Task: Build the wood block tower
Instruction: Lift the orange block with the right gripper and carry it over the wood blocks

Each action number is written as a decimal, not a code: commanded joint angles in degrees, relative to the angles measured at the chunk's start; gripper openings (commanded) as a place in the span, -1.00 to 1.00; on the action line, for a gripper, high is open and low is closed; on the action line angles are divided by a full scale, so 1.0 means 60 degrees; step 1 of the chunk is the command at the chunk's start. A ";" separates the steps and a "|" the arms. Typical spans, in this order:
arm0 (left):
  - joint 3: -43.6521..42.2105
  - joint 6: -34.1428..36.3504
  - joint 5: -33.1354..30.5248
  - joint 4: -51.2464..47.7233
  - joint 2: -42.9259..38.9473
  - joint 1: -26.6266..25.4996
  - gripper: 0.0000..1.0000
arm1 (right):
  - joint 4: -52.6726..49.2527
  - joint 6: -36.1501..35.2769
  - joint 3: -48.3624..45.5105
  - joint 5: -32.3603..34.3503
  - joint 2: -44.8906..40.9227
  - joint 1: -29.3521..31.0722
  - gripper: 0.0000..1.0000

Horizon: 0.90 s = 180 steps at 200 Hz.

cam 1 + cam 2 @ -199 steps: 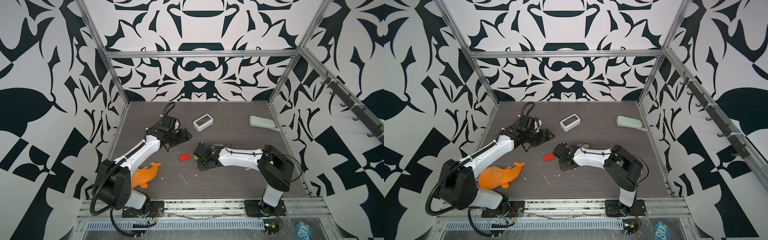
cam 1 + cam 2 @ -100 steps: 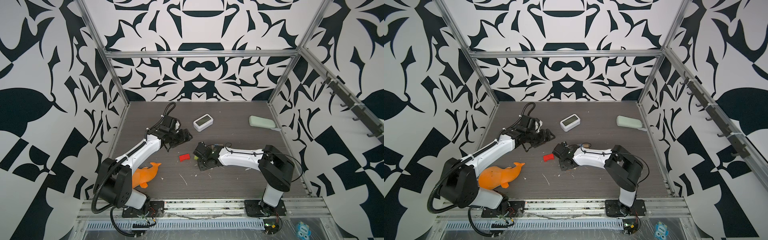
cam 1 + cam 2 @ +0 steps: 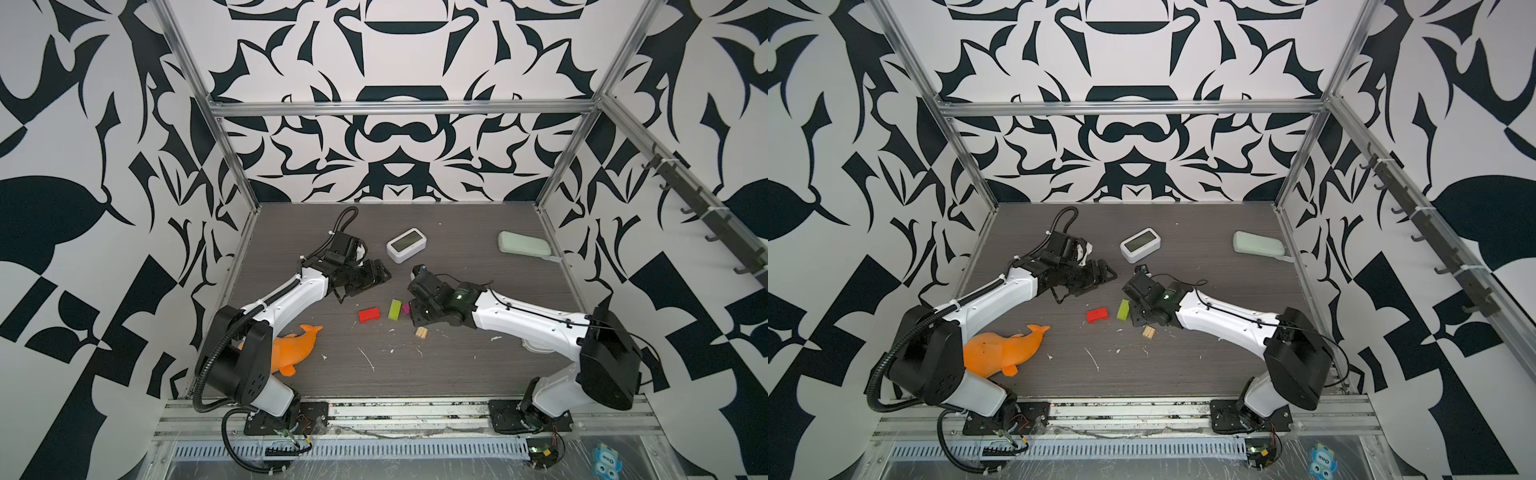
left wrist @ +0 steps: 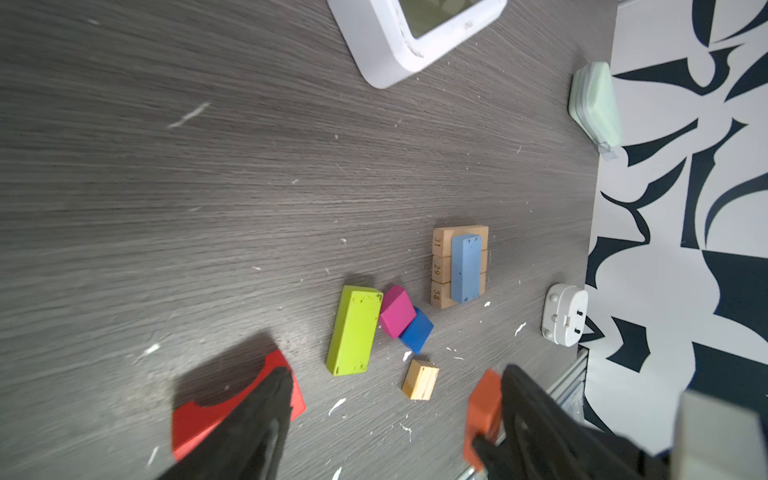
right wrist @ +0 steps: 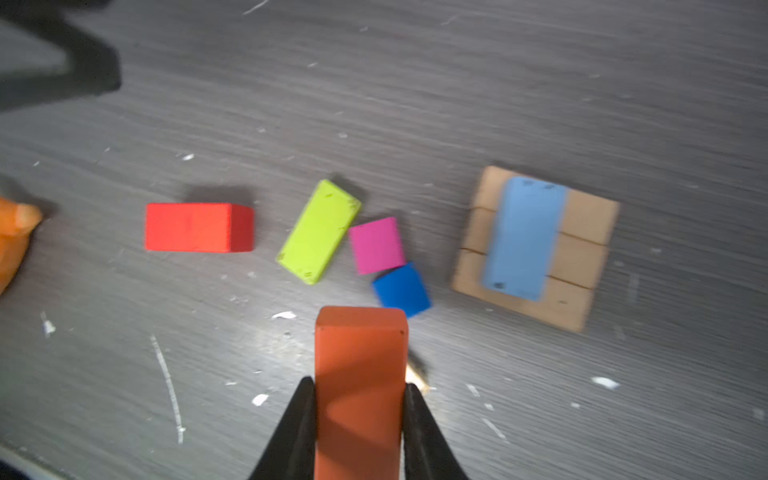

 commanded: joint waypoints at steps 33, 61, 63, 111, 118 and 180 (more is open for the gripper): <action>0.0621 -0.0088 0.0135 0.0412 0.0692 -0.0571 0.62 | -0.0071 -0.0766 -0.0660 -0.0628 -0.0978 -0.1546 -0.41; 0.0851 -0.0171 0.0110 0.0595 0.1054 -0.0851 0.61 | 0.0138 -0.1100 -0.0852 -0.0876 -0.1001 -0.2105 -0.42; 0.0865 -0.0175 0.0110 0.0599 0.1096 -0.0870 0.61 | 0.0153 -0.1113 -0.0859 -0.0883 -0.1004 -0.2134 -0.42; 0.1291 -0.0235 0.0114 0.0655 0.1664 -0.1209 0.59 | 0.0796 -0.1601 -0.1135 -0.1525 -0.0815 -0.3061 -0.42; 0.1300 -0.0263 0.0071 0.0697 0.1680 -0.1249 0.59 | 0.0859 -0.1652 -0.1131 -0.1551 -0.0746 -0.3137 -0.42; 0.1106 -0.0558 0.0000 0.1068 0.1696 -0.1331 0.63 | 0.1514 -0.1765 -0.1206 -0.1847 -0.0200 -0.3553 -0.42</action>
